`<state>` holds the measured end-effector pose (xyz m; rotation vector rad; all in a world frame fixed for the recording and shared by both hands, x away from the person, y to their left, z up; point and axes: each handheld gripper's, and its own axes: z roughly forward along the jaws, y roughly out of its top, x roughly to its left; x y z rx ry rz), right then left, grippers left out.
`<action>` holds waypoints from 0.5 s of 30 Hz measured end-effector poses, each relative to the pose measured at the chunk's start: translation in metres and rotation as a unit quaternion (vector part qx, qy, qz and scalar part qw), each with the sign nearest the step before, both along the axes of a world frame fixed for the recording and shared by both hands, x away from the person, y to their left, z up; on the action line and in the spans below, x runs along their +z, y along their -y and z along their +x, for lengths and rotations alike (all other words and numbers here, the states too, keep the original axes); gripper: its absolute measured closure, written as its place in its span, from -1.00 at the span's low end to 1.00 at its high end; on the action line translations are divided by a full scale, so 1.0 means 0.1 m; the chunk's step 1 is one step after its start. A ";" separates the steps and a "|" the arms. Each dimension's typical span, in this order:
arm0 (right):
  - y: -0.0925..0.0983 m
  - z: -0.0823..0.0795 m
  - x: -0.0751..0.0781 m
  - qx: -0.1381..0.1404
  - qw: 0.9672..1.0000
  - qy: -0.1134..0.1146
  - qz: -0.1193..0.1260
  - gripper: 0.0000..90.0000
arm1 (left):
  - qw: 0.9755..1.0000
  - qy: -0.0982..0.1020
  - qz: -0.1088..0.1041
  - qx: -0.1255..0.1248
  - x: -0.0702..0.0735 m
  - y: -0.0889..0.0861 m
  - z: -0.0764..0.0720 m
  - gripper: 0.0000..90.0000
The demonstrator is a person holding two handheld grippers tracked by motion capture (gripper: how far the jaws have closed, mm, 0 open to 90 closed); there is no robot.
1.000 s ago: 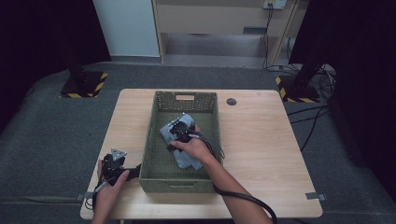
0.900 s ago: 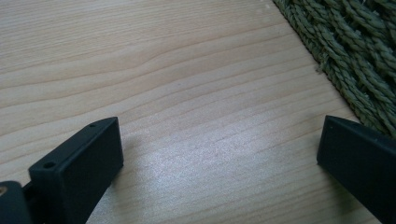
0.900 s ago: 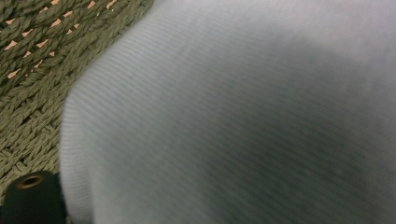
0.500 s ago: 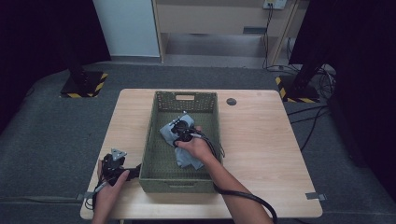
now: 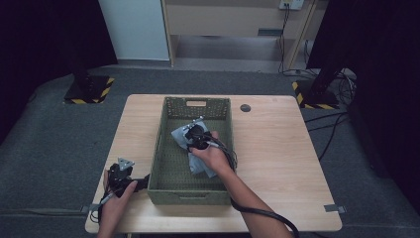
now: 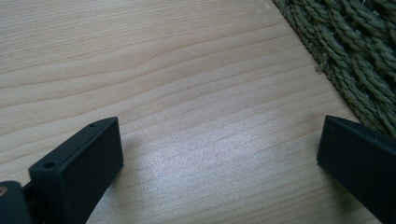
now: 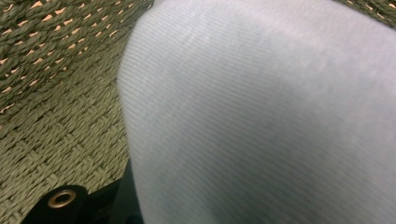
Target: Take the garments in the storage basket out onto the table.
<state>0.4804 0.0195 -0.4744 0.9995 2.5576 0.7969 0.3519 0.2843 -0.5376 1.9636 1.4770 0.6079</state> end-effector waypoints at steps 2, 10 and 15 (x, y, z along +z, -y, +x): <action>0.01 -0.01 0.01 -0.001 1.000 0.001 -0.001 0.37 | 1.000 0.000 0.000 0.000 0.00 0.00 0.00 -1.00; 0.04 0.01 0.09 -0.008 1.000 0.021 0.010 0.37 | 1.000 0.000 0.000 0.000 0.00 0.00 0.00 -1.00; 0.05 0.01 0.12 -0.010 1.000 0.024 0.010 0.37 | 1.000 0.000 0.000 0.000 0.00 0.00 0.00 -1.00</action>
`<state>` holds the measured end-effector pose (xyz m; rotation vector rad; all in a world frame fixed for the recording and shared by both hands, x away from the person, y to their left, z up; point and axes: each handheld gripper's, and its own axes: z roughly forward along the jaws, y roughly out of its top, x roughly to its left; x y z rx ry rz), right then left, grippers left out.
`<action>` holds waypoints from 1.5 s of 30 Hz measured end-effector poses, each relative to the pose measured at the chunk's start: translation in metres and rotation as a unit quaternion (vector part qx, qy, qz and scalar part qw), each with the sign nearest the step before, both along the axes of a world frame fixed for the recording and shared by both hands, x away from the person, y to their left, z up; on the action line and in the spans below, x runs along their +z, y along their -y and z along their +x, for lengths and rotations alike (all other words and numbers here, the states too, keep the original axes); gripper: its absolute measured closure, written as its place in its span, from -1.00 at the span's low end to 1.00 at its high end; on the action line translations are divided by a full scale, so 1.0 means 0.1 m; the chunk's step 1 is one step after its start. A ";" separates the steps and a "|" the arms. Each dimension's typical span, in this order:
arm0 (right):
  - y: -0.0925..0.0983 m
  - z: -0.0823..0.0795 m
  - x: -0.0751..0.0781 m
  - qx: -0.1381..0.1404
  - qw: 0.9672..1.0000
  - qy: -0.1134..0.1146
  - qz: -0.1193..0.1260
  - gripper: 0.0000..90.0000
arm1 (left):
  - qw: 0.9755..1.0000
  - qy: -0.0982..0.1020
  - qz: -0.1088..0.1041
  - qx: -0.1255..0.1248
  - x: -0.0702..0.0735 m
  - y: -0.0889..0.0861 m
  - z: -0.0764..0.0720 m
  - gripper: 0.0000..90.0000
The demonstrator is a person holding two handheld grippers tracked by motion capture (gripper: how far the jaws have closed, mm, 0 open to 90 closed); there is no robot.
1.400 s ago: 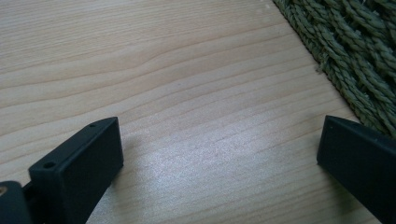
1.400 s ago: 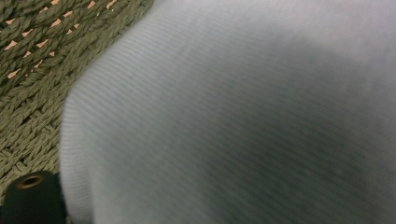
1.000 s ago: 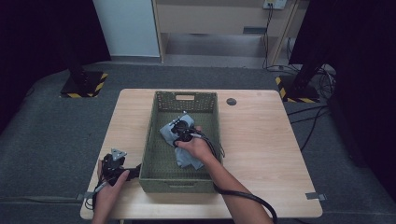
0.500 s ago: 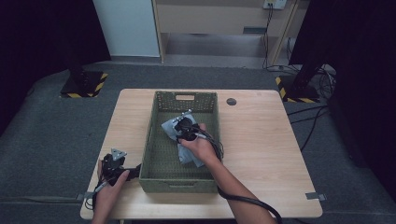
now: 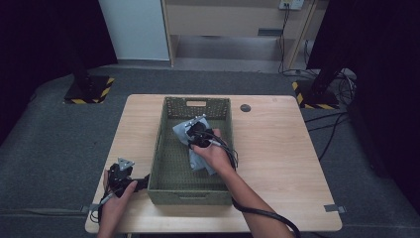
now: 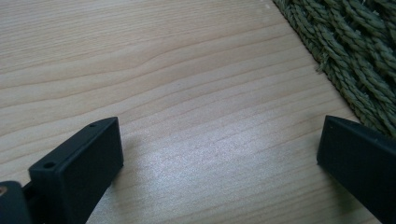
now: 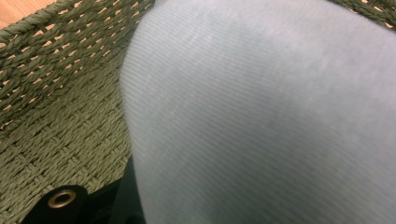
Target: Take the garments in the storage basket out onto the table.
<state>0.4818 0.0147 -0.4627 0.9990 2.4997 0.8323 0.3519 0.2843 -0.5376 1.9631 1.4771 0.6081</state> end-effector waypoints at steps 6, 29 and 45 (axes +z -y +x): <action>0.00 0.00 -0.01 -0.003 1.000 0.001 -0.001 0.37 | 1.000 0.000 0.000 0.000 0.00 0.00 0.00 -1.00; 0.10 -0.10 0.24 -0.002 1.000 0.028 0.011 0.35 | 1.000 0.000 0.000 0.000 0.00 0.00 0.00 -1.00; 0.11 -0.19 0.54 0.007 0.999 0.051 0.015 0.35 | 1.000 -0.001 0.001 -0.001 0.00 0.00 0.00 -1.00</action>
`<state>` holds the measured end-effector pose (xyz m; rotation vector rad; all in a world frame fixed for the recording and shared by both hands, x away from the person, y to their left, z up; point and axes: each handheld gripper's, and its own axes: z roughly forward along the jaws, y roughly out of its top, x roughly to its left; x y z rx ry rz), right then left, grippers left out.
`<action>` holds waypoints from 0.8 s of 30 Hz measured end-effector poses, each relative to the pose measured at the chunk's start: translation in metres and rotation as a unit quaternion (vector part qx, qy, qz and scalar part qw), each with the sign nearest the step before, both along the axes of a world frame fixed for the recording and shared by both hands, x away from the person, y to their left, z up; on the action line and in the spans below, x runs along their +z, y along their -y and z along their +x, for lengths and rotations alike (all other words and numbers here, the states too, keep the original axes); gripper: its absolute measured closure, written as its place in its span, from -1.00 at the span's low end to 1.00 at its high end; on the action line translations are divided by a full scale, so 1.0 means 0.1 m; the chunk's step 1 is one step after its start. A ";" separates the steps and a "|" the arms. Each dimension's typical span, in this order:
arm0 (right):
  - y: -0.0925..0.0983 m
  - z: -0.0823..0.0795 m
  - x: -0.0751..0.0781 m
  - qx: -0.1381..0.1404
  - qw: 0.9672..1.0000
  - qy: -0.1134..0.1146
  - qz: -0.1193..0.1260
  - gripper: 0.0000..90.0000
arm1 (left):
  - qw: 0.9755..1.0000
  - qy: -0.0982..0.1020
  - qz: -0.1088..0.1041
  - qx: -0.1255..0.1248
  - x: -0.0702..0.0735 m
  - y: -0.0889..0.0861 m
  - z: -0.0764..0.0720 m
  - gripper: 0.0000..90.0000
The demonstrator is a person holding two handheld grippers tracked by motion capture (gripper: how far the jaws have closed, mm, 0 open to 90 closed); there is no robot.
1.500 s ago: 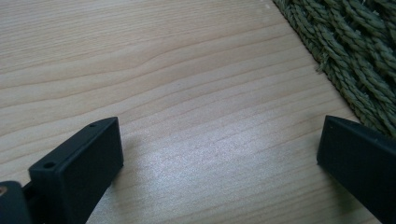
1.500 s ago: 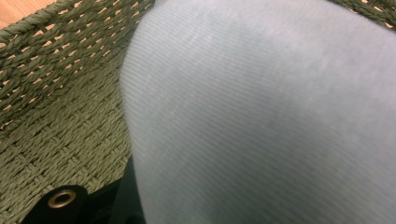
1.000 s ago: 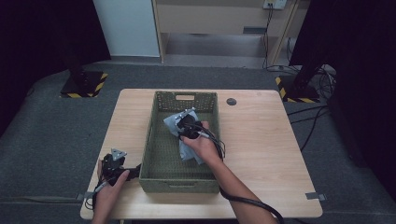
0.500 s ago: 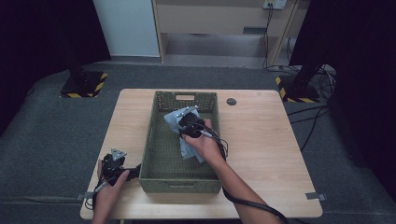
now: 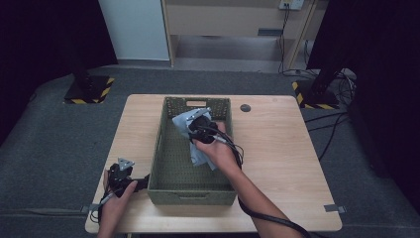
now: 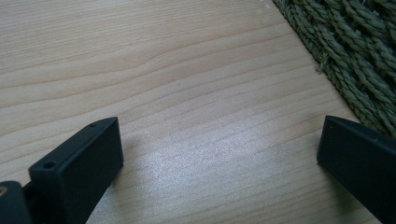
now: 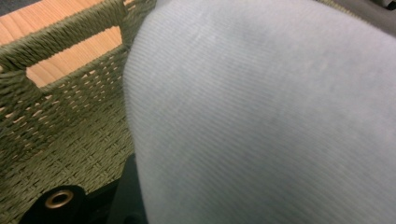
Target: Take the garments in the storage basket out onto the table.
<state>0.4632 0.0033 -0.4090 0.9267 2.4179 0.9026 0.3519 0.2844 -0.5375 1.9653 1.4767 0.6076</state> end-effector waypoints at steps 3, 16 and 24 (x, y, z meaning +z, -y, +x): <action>0.00 -0.02 0.05 0.000 1.000 0.002 0.002 0.35 | 1.000 0.000 0.000 0.000 0.00 0.00 0.00 -1.00; 0.00 -0.10 0.27 0.009 1.000 0.017 0.003 0.35 | 1.000 0.000 0.000 0.000 0.00 0.00 0.00 -1.00; 0.02 -0.14 0.39 0.013 0.999 0.030 0.004 0.34 | 1.000 0.000 0.000 0.000 0.00 0.00 0.00 -1.00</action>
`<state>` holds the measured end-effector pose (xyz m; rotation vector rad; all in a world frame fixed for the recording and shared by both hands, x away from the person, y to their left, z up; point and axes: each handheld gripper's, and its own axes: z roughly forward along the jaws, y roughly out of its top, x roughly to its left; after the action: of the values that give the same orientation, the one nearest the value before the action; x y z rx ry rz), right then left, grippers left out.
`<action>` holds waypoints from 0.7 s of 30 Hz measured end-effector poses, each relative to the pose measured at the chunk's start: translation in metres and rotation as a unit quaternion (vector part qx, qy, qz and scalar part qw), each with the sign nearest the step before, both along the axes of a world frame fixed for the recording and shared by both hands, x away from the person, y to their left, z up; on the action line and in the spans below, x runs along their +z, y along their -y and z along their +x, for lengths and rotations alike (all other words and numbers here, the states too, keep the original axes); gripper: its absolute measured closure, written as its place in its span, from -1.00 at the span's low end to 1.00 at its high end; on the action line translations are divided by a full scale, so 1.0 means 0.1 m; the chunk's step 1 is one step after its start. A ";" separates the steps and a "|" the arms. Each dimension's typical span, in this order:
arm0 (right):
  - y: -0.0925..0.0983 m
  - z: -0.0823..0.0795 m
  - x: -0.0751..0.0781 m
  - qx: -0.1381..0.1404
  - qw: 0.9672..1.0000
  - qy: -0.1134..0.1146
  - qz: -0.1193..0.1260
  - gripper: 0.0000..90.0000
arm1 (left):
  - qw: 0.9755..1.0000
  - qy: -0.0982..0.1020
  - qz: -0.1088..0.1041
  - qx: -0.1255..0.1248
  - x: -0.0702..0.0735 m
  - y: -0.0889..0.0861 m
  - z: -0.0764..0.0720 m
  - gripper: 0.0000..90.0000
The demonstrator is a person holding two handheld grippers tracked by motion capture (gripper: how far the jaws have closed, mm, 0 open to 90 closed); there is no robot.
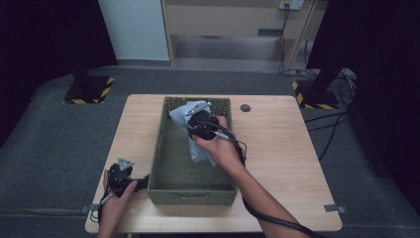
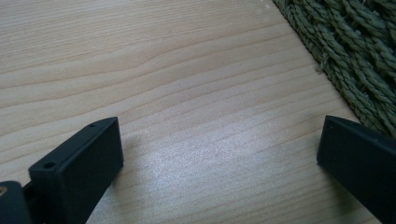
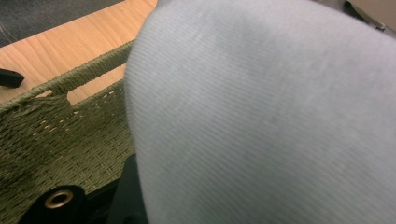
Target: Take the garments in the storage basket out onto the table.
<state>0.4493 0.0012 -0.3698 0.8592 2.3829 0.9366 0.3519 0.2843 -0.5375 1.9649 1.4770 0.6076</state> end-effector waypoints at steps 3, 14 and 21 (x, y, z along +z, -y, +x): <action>0.01 0.00 0.02 -0.001 1.000 0.000 0.000 0.34 | 1.000 0.000 0.000 0.000 0.00 0.00 0.00 -1.00; 0.12 -0.01 0.11 -0.006 1.000 0.003 0.006 0.34 | 1.000 0.000 0.000 0.000 0.00 0.00 0.00 -1.00; 0.20 -0.06 0.22 -0.006 1.000 0.009 0.007 0.34 | 1.000 0.000 0.000 0.000 0.00 0.00 0.00 -1.00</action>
<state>0.4430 -0.0192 -0.3474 0.8663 2.3553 0.9542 0.3518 0.2843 -0.5376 1.9638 1.4771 0.6080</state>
